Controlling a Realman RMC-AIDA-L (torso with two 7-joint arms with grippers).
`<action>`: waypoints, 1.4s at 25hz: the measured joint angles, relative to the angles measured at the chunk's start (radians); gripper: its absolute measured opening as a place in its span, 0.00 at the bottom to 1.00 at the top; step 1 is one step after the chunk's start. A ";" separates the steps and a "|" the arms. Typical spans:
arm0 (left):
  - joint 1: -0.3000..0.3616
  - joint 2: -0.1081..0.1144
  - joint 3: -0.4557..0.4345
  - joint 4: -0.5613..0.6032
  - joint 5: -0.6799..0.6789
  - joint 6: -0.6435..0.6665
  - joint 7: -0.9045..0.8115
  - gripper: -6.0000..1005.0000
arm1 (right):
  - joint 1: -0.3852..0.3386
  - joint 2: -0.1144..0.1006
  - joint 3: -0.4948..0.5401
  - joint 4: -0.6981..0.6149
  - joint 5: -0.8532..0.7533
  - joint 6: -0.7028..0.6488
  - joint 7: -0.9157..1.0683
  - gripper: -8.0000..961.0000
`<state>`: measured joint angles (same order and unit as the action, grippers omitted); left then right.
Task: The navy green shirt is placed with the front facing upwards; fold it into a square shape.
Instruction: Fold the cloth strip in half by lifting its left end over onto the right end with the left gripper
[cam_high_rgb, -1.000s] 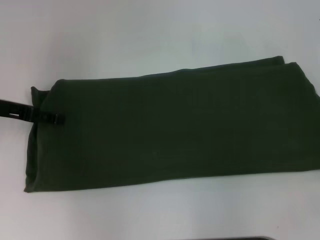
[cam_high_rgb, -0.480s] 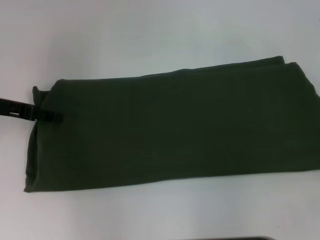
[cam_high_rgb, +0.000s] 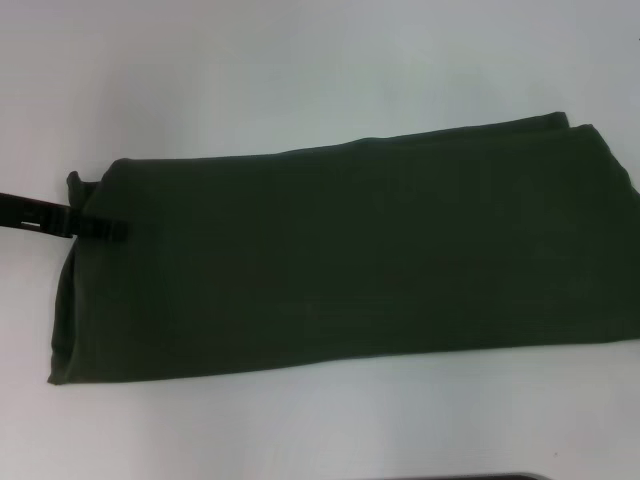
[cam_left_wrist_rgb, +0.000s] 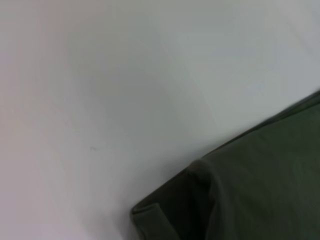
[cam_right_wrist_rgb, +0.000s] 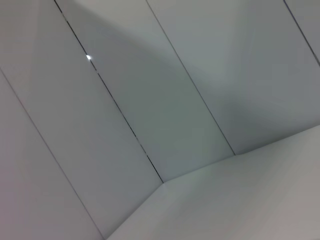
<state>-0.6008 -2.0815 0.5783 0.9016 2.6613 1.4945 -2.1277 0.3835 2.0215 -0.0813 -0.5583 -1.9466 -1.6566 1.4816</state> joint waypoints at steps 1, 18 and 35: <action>-0.001 0.000 0.000 0.000 0.000 0.000 -0.001 0.75 | 0.000 0.000 0.000 0.000 0.000 0.000 0.000 0.94; -0.010 0.017 -0.004 -0.026 0.007 -0.009 -0.023 0.41 | -0.007 0.000 0.000 0.000 0.005 -0.004 0.000 0.94; -0.004 0.015 -0.003 -0.026 0.007 -0.007 -0.012 0.02 | -0.010 0.000 0.000 0.000 0.008 -0.009 0.000 0.94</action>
<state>-0.6046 -2.0662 0.5752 0.8758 2.6683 1.4878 -2.1401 0.3736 2.0215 -0.0813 -0.5583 -1.9388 -1.6659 1.4816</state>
